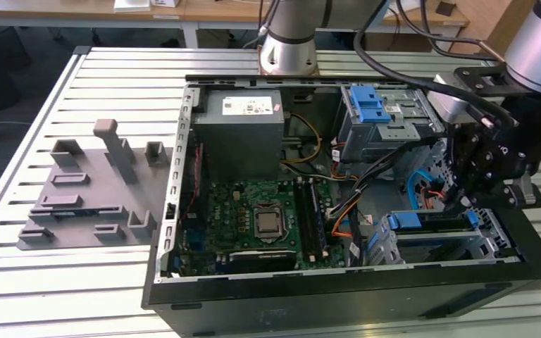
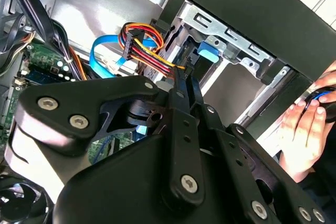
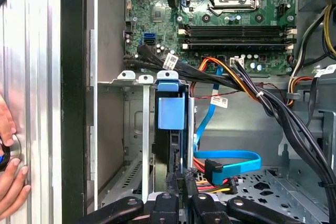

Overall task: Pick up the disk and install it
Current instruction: 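Insert the first disk wire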

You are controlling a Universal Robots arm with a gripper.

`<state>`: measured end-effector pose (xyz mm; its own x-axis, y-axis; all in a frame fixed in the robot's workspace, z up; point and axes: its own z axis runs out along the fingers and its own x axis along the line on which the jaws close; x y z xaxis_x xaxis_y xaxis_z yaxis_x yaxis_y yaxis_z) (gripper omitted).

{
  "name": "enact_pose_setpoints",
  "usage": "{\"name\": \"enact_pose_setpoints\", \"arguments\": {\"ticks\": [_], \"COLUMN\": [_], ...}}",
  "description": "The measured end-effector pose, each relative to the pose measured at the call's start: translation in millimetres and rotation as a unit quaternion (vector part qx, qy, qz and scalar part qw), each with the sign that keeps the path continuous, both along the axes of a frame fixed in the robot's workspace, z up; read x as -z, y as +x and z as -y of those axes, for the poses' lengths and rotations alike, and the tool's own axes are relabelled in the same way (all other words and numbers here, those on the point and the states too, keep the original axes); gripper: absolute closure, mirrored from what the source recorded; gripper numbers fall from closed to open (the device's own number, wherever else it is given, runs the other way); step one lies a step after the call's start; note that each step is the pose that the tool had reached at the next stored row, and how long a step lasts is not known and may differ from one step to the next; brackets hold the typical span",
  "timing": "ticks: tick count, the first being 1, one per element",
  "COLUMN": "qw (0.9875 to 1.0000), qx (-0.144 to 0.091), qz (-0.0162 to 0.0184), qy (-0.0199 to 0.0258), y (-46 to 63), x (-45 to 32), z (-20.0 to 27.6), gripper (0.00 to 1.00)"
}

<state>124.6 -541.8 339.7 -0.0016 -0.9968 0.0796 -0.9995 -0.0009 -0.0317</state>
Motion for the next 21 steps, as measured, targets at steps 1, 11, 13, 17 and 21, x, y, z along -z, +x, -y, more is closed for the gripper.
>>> {"name": "enact_pose_setpoints", "arguments": {"ticks": [1, 11, 13, 17, 21], "qw": [1.0000, 1.0000, 1.0000, 1.0000, 1.0000], "qx": [0.000, 0.002, 0.005, 0.007, 0.007], "qz": [0.0001, 0.0002, 0.0002, 0.0002, 0.0002], "qy": [-0.0001, 0.0003, 0.0003, 0.0005, 0.0009], "y": [0.0, -0.1, -0.2, -0.1, -0.1], "x": [0.5, 3.9, 4.2, 4.6, 5.2], "z": [0.0, 0.1, 0.1, 0.0, 0.2], "gripper": [0.84, 0.84, 0.84, 0.84, 0.84]}}
